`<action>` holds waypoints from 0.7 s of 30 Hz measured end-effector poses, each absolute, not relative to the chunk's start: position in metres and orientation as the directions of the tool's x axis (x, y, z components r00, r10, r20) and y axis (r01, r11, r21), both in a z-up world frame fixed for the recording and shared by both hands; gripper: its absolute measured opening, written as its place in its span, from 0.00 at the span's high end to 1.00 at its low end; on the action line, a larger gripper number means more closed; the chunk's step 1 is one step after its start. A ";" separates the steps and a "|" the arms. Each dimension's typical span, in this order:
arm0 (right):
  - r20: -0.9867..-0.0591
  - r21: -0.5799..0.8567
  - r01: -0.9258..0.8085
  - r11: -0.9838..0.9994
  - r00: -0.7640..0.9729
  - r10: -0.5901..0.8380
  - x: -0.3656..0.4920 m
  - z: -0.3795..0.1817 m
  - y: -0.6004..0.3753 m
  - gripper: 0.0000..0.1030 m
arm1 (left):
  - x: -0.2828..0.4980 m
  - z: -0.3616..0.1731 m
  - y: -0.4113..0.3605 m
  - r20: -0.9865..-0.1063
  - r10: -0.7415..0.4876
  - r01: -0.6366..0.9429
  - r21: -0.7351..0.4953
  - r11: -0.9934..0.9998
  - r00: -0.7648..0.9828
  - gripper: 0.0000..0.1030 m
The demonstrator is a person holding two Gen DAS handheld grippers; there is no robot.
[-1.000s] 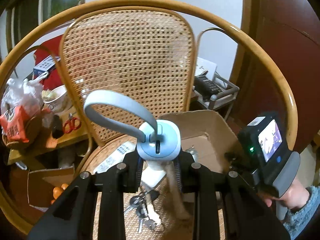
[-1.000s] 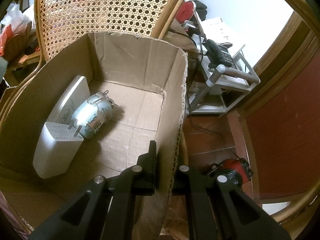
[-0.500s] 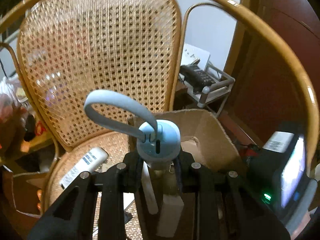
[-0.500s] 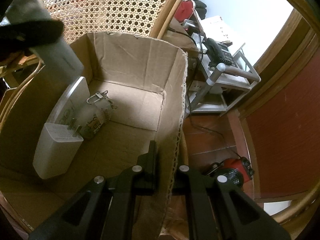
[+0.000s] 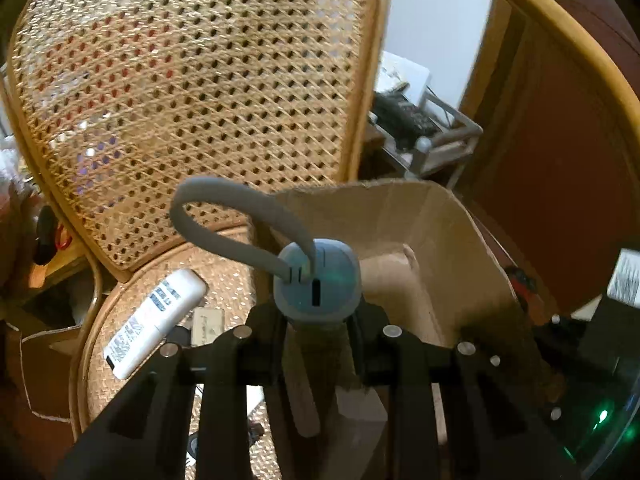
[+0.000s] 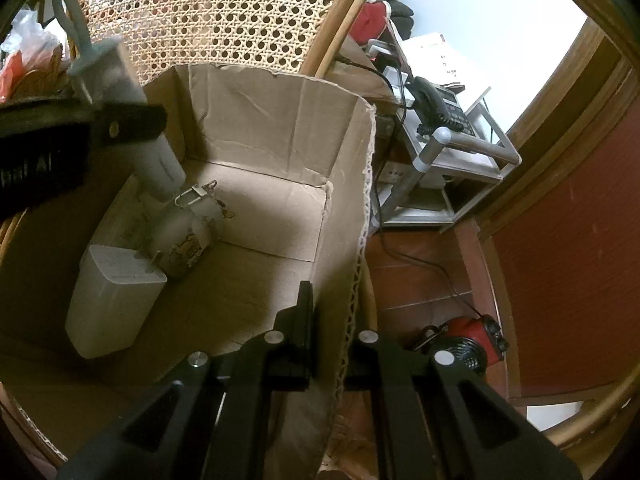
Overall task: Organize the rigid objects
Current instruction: 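Carry the light blue device into the box and release it, then return the left tool to the seat toward the white lotion tube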
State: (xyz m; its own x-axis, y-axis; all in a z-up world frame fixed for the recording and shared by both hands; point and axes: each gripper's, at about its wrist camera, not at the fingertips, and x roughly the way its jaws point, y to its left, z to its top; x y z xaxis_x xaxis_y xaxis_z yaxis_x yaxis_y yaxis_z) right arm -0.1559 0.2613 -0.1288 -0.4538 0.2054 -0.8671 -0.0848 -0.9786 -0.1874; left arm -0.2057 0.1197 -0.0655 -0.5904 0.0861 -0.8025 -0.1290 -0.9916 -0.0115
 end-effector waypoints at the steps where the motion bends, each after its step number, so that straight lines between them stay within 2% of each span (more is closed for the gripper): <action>1: -0.867 -0.189 -0.084 -0.978 -0.453 0.206 -0.156 -0.129 0.262 0.92 | -0.203 -0.065 0.121 -0.796 0.096 -0.141 -0.013 -0.990 -0.598 0.75; 9: -0.867 -0.195 -0.090 -0.977 -0.449 0.215 -0.154 -0.125 0.256 0.92 | -0.177 -0.023 0.119 -0.706 0.098 -0.161 0.024 -0.987 -0.701 0.69; 10: -0.867 -0.193 -0.092 -0.977 -0.450 0.214 -0.154 -0.124 0.255 0.92 | -0.174 -0.017 0.115 -0.697 0.087 -0.154 0.034 -0.988 -0.712 0.64; 13: -0.868 -0.192 -0.090 -0.977 -0.450 0.212 -0.152 -0.123 0.256 0.92 | -0.168 0.000 0.101 -0.666 0.074 -0.132 0.036 -0.991 -0.743 0.33; 14: -0.867 -0.190 -0.092 -0.977 -0.450 0.211 -0.153 -0.123 0.257 0.92 | -0.164 0.006 0.094 -0.650 0.068 -0.123 0.040 -0.992 -0.757 0.27; 19: -0.867 -0.191 -0.092 -0.977 -0.450 0.212 -0.153 -0.122 0.256 0.92 | -0.158 0.017 0.058 -0.617 -0.028 -0.040 0.096 -0.995 -0.787 0.12; 21: -0.868 -0.191 -0.093 -0.977 -0.450 0.212 -0.153 -0.123 0.256 0.92 | -0.163 0.017 0.038 -0.624 -0.075 0.008 0.110 -0.994 -0.778 0.09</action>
State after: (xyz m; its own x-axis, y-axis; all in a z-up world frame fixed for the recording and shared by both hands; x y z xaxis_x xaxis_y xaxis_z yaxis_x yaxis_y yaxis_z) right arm -0.1526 0.2561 -0.1231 -0.4495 0.2124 -0.8676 -0.0930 -0.9772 -0.1910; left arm -0.1631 0.0381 0.0170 -0.7782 -0.0750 -0.6235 0.0080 -0.9939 0.1096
